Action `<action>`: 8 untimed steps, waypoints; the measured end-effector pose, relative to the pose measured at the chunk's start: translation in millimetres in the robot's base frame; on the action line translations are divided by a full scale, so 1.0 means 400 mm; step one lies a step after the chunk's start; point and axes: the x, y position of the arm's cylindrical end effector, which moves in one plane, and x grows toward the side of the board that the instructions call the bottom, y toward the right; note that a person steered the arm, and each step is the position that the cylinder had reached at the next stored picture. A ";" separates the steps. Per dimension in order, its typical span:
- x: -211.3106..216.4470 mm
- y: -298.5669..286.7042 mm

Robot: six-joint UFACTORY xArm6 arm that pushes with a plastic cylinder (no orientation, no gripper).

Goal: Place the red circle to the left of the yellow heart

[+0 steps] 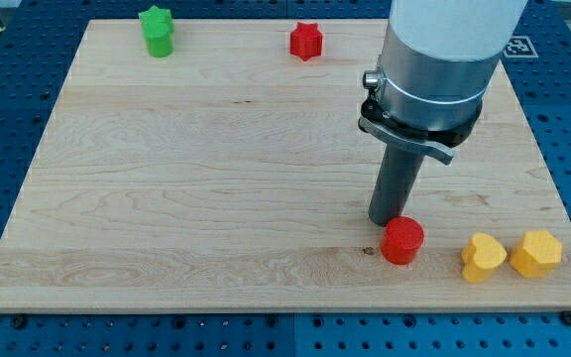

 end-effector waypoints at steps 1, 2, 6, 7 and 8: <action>0.035 0.010; 0.047 0.013; -0.606 -0.389; -0.635 -0.403; -0.660 -0.403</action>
